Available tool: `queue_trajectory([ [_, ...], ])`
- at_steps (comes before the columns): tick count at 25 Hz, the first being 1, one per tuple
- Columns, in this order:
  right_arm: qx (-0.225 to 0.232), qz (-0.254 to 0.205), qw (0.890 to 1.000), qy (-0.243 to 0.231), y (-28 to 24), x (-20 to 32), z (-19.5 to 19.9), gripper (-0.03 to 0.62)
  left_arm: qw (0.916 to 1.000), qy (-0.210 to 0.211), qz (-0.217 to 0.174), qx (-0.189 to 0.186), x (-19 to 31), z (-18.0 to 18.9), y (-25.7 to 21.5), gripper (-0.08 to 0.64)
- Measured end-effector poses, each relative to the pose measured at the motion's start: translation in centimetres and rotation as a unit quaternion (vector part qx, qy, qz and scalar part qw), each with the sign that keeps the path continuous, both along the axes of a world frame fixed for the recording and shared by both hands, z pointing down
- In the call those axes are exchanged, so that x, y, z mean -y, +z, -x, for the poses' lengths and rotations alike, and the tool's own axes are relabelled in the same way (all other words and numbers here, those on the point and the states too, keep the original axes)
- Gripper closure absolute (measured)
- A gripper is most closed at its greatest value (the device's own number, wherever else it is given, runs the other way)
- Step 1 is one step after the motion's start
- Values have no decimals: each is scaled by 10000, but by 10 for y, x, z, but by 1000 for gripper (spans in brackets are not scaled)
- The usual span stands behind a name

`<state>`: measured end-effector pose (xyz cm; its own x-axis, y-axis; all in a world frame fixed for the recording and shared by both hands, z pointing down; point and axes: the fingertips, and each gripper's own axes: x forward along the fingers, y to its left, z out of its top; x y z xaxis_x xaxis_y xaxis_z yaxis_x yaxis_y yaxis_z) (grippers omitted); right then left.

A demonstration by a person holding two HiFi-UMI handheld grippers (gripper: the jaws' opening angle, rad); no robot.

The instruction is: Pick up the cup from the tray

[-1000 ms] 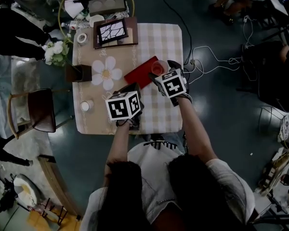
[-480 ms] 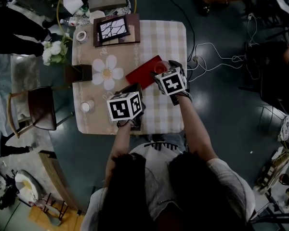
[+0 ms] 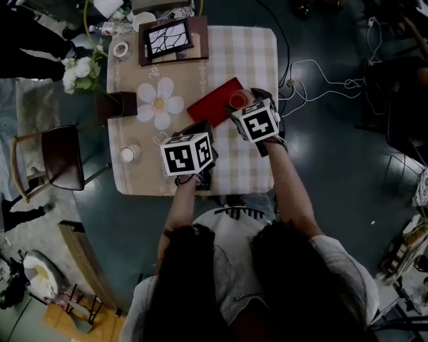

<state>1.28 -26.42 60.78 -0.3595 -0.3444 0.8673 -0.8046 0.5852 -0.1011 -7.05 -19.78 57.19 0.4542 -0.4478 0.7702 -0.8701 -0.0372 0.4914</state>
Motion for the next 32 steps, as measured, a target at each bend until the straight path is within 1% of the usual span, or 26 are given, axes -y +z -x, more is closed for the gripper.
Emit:
queue_trajectory([
  [3, 15, -31, 10000, -22, -8, -12, -2, 196, 10000, -7, -22, 8, -3, 0, -1, 557],
  [6, 30, 84, 10000, -20, -9, -30, -8, 196, 10000, 15, -52, 2, -6, -3, -4, 555],
  [14, -100, 343, 9994, 41, 7, -70, -24, 196, 10000, 70, -63, -14, -18, -8, -5, 555],
  [24, -191, 374, 9991, -25, 20, -81, -26, 196, 9999, 29, -83, 49, -24, -4, -6, 556],
  [29, -329, 369, 9986, -182, 21, -84, -29, 196, 9999, -82, -87, 18, -23, -2, -7, 555],
  [32, -54, 364, 9993, 56, 17, -82, -29, 195, 9999, -42, -113, 87, -24, -2, -9, 557],
])
